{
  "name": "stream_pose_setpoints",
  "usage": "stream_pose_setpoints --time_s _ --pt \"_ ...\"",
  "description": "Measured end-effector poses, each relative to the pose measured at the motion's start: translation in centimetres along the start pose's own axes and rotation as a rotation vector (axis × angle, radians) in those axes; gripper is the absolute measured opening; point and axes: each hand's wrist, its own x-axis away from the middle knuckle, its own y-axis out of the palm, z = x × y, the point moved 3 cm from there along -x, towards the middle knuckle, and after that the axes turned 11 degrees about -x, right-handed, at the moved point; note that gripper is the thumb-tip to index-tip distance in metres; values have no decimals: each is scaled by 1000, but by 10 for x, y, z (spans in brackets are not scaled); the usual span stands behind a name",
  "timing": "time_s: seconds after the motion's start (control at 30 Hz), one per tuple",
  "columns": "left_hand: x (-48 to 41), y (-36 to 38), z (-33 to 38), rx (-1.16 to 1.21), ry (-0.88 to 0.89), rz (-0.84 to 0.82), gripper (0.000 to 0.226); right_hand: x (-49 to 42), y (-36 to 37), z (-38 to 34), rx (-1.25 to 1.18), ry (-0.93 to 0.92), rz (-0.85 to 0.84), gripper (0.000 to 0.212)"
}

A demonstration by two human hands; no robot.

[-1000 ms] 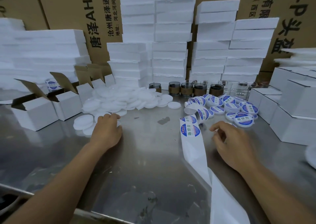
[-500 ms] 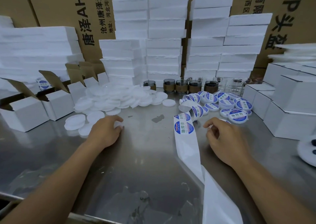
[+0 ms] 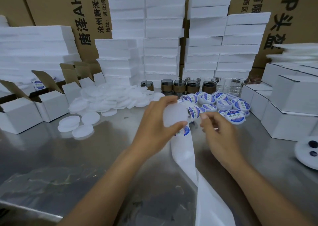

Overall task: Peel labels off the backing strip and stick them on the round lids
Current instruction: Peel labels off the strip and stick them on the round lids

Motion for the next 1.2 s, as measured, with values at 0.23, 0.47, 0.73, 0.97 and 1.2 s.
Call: stream_pose_setpoints --time_s 0.23,0.47,0.73,0.97,1.2 --pt "13 12 7 -93 126 77 57 3 10 -14 -102 61 -198 35" --pt "10 13 6 201 -32 17 57 4 13 -21 -339 201 -186 17" --pt "8 16 -10 951 -549 -68 20 10 20 -28 -351 202 -266 21" --pt "11 24 2 1205 -462 -317 29 16 26 -23 -421 246 -297 13" --pt "8 22 -12 1273 -602 -170 19 6 17 -9 -320 257 -35 9"
